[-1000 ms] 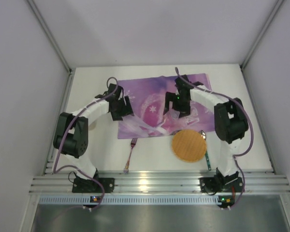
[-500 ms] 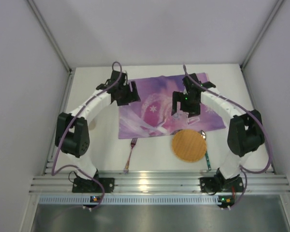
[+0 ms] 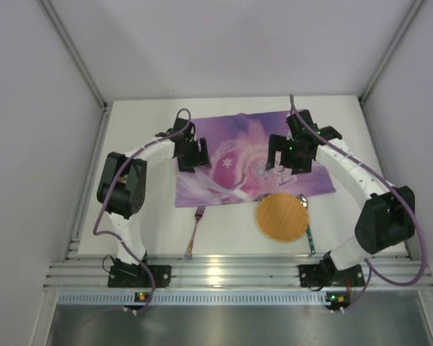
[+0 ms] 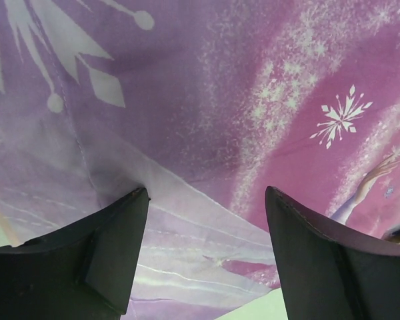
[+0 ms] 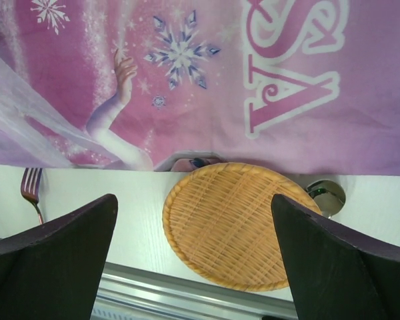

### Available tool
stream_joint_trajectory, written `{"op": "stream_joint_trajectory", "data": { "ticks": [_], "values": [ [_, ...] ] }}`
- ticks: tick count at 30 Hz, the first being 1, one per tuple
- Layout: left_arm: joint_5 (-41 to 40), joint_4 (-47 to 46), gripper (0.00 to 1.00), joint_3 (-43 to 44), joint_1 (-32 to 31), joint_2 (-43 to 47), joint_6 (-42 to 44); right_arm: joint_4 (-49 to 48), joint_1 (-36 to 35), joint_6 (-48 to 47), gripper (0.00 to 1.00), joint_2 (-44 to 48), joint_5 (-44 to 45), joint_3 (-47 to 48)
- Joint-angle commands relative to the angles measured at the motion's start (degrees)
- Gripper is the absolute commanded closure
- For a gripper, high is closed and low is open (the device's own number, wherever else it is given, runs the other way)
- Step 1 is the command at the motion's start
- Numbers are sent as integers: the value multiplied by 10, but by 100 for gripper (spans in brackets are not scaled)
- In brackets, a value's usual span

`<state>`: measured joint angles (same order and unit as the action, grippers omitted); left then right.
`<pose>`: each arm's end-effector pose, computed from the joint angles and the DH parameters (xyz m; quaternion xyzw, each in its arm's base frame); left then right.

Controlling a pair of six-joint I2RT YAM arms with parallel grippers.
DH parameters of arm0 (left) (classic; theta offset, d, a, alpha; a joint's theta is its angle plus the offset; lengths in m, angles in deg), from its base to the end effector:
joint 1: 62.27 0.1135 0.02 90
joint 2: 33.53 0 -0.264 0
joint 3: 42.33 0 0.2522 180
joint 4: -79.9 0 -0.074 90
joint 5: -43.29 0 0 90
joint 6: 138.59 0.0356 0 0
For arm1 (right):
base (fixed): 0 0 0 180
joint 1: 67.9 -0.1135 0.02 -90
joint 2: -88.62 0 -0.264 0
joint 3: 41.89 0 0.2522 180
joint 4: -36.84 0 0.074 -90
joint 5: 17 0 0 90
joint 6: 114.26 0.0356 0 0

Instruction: Set the dinner table for one person

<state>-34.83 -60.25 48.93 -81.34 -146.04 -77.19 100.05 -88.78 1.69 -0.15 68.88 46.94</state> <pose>0.3839 -0.1405 0.1707 -0.0543 0.9620 -0.1920 0.1865 0.2943 0.1150 0.2800 0.0347 0.9715 0.1243 0.1990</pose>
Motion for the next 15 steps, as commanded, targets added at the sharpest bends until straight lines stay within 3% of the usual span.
{"op": "stream_joint_trajectory", "data": {
  "ticks": [1, 7, 15],
  "values": [
    [-41, 36, 23, 6, 38, -6, 47, 9, 15, -5, 0, 37, 13, 10],
    [-48, 47, 23, 28, 83, -18, 64, 19, 20, -13, 0, 46, 13, 6],
    [-38, 71, 23, 90, 87, -27, 69, 23, 25, -18, 0, 49, 11, 9]
  ]
}}
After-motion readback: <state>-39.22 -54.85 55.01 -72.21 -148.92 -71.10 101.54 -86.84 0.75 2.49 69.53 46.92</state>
